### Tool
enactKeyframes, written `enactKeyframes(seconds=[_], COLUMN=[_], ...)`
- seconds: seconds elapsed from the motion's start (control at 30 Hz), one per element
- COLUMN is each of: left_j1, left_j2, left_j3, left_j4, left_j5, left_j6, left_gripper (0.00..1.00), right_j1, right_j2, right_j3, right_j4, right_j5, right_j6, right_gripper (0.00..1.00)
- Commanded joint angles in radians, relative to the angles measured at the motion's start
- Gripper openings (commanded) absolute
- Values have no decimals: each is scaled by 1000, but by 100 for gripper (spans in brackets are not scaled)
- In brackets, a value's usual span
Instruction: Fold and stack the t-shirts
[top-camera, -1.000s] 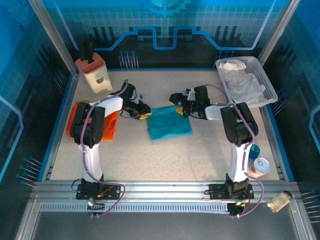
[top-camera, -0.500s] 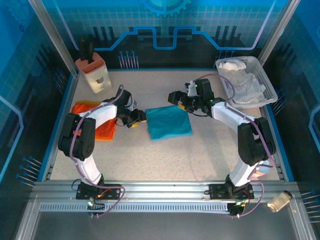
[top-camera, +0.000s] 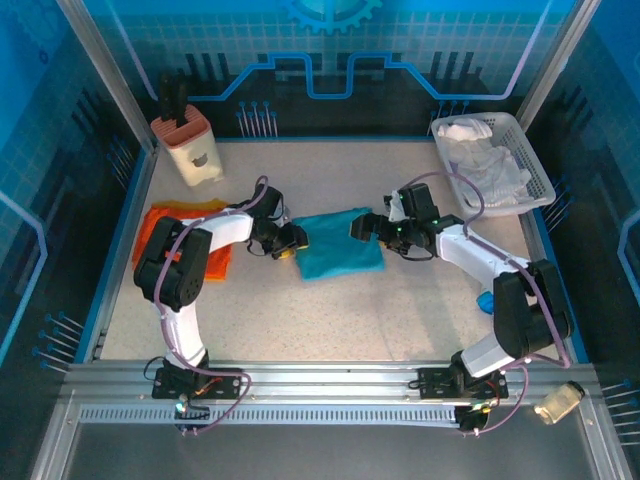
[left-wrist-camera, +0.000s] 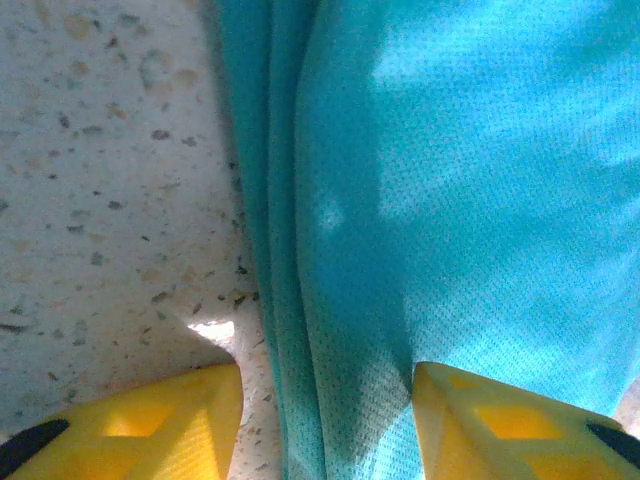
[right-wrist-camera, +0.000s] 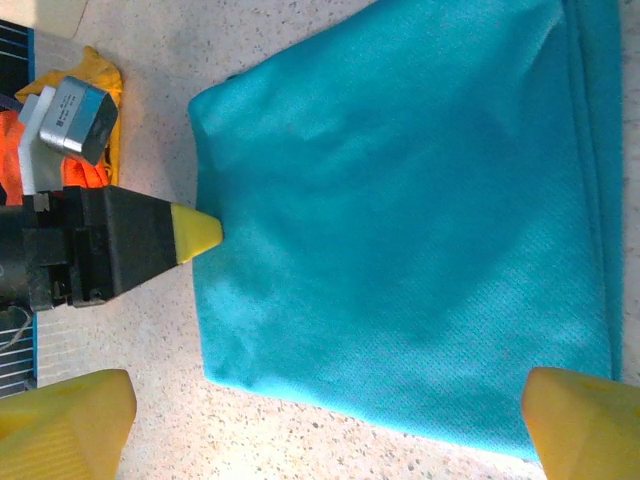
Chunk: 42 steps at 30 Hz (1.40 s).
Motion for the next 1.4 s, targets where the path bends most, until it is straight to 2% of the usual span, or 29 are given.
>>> enactKeyframes(seconds=[0.0, 0.1, 0.43, 0.6, 0.67, 0.8, 0.87, 1.03, 1.37], left_j1=[-17, -19, -21, -26, -29, -33, -40, -57, -47], left_j2=[44, 37, 108, 128, 130, 126, 127, 103, -160], left_j3=[5, 2, 32, 38, 49, 77, 112, 211, 209], left_j4=[98, 122, 110, 121, 107, 70, 18, -191, -446], left_j5=[38, 45, 50, 50, 41, 22, 6, -102, -376], left_j6=[-36, -51, -57, -58, -43, 4, 54, 208, 439], left_gripper=[46, 40, 36, 26, 20, 2, 0, 0, 0], right_j1=[-15, -22, -28, -46, -58, -70, -73, -97, -118], right_j2=[-31, -34, -104, -126, -133, -156, -173, -218, -253], right_j3=[-21, -24, -45, -58, -60, -51, -38, -48, -60], right_j4=[-18, -19, -24, -24, -26, -77, -114, -144, -140], right_j5=[5, -6, -42, -60, -66, -49, -33, -29, -49], right_j6=[-15, -11, 20, 31, 34, 22, 4, -10, -3], right_gripper=[100, 100, 100, 100, 100, 100, 100, 100, 100])
